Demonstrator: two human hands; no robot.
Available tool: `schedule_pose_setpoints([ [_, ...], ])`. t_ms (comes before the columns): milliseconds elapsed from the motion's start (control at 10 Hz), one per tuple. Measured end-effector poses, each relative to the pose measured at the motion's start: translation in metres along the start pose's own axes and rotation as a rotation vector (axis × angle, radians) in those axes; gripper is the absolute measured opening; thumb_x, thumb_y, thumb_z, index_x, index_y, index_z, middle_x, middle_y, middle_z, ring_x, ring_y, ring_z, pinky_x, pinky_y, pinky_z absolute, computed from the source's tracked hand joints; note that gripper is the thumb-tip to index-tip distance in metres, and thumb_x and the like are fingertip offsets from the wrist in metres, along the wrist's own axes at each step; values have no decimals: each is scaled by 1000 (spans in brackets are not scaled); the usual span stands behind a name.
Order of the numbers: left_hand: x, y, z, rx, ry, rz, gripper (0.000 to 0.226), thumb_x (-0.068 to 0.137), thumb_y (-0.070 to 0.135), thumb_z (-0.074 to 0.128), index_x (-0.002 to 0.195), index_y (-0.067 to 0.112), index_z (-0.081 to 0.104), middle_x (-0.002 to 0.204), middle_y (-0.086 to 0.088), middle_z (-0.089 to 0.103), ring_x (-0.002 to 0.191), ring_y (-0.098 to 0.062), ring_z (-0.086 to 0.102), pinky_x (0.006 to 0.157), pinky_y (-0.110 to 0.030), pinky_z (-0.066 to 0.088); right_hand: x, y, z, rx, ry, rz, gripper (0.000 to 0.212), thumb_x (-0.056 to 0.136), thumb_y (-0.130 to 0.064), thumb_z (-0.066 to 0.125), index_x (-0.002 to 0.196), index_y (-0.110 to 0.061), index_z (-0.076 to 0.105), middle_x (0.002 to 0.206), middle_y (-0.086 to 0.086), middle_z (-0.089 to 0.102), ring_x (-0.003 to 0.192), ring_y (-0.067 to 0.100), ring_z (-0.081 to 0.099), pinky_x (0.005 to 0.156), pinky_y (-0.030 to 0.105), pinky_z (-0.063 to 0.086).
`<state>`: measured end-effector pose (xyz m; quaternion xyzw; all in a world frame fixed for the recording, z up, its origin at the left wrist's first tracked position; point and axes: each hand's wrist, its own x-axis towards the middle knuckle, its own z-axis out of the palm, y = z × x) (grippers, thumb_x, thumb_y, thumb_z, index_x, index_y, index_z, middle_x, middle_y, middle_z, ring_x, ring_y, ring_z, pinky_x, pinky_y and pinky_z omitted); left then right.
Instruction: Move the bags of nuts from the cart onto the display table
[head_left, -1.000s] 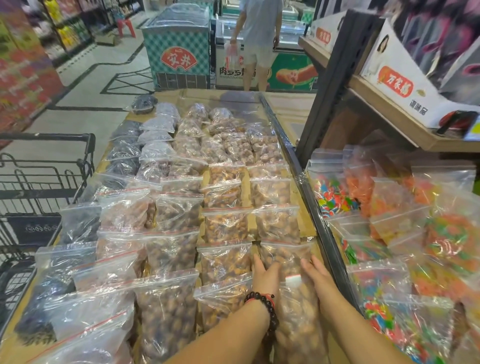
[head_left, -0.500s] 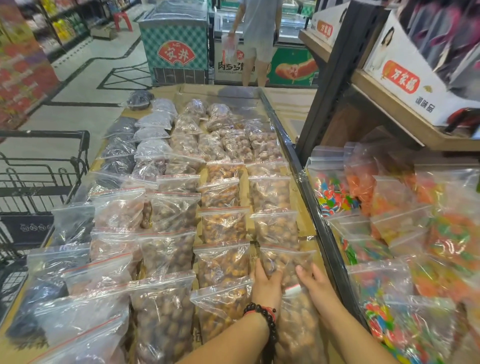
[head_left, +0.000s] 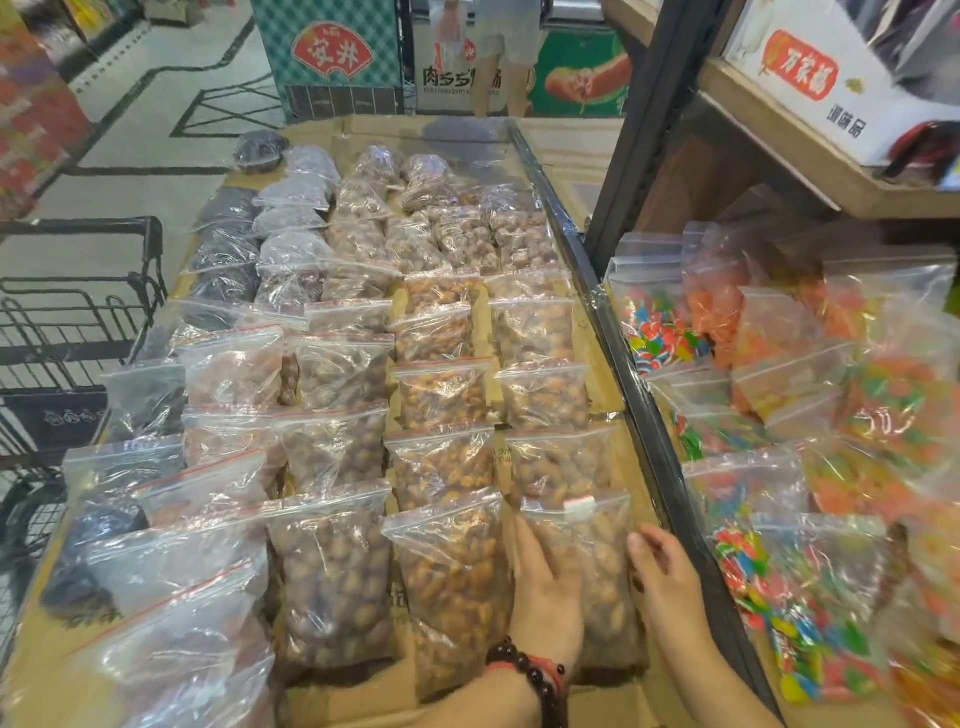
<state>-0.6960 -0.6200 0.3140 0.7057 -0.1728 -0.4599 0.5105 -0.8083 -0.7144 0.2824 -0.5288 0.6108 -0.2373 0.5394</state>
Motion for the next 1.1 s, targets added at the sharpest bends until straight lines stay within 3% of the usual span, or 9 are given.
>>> schedule_pose_setpoints([
  [100, -15, -15, 5, 30, -86, -149, 88, 95, 27, 54, 156, 23, -9, 164, 1, 9, 150, -16, 12, 122, -30, 12, -18, 13, 3, -101, -40, 38, 26, 100, -29, 57, 125, -25, 52, 114, 0, 58, 106, 17, 54, 89, 32, 43],
  [300, -18, -1, 7, -43, -83, -219, 93, 85, 32, 55, 157, 29, -4, 163, 5, 16, 147, -14, 20, 122, -33, 18, -25, 18, 18, -106, -26, 11, 29, 100, -32, 54, 126, -22, 55, 121, 6, 65, 112, 23, 60, 102, 47, 48],
  [400, -29, 2, -6, 104, -66, -26, 77, 93, 19, 53, 157, 25, 10, 160, 10, 8, 148, -10, 9, 118, -24, 8, -34, 12, 14, -143, 10, -38, 35, 99, -32, 56, 132, -21, 51, 130, 6, 60, 121, 25, 56, 103, 43, 46],
  [500, -45, 1, -37, 541, -62, 177, 78, 89, 27, 54, 155, 33, 12, 162, 8, -8, 150, -15, -10, 121, -34, -1, -48, 4, 10, -425, 104, -347, 48, 96, -37, 58, 140, -18, 51, 144, 6, 47, 132, 23, 43, 107, 39, 36],
  [600, -36, -5, -79, 1074, 135, 256, 87, 85, 44, 51, 155, 32, 0, 163, -3, -15, 149, -29, -16, 121, -47, -5, -56, -4, 26, -907, -8, -668, 44, 94, -46, 55, 137, -34, 54, 150, 1, 38, 141, 23, 31, 116, 47, 29],
  [700, -17, -12, -99, 1214, 137, 188, 91, 87, 57, 50, 155, 29, -4, 164, -9, -11, 149, -36, -10, 122, -52, 1, -51, -9, 44, -1137, -14, -754, 43, 81, -48, 60, 120, -31, 65, 136, 10, 57, 130, 30, 44, 113, 53, 31],
  [900, -4, -22, -105, 1210, 72, 171, 95, 83, 62, 46, 155, 29, -6, 165, -5, -10, 150, -33, -8, 123, -51, 4, -45, -14, 49, -1247, -62, -686, 41, 69, -41, 76, 107, -30, 69, 122, 8, 64, 114, 34, 58, 101, 57, 44],
  [1000, -6, -20, -107, 1237, 49, 164, 94, 83, 64, 45, 155, 29, -5, 165, -6, -9, 150, -33, -8, 122, -50, 5, -48, -17, 46, -1313, -117, -660, 39, 68, -46, 70, 104, -31, 69, 116, 6, 64, 107, 34, 63, 94, 57, 48],
  [1100, 2, 9, -113, 1239, 52, 206, 89, 87, 63, 41, 156, 25, -1, 165, -8, -5, 151, -31, -3, 123, -47, 8, -51, -55, 49, -1284, -137, -676, 45, 86, -51, 44, 125, -35, 57, 136, 2, 54, 126, 28, 54, 106, 54, 34],
])
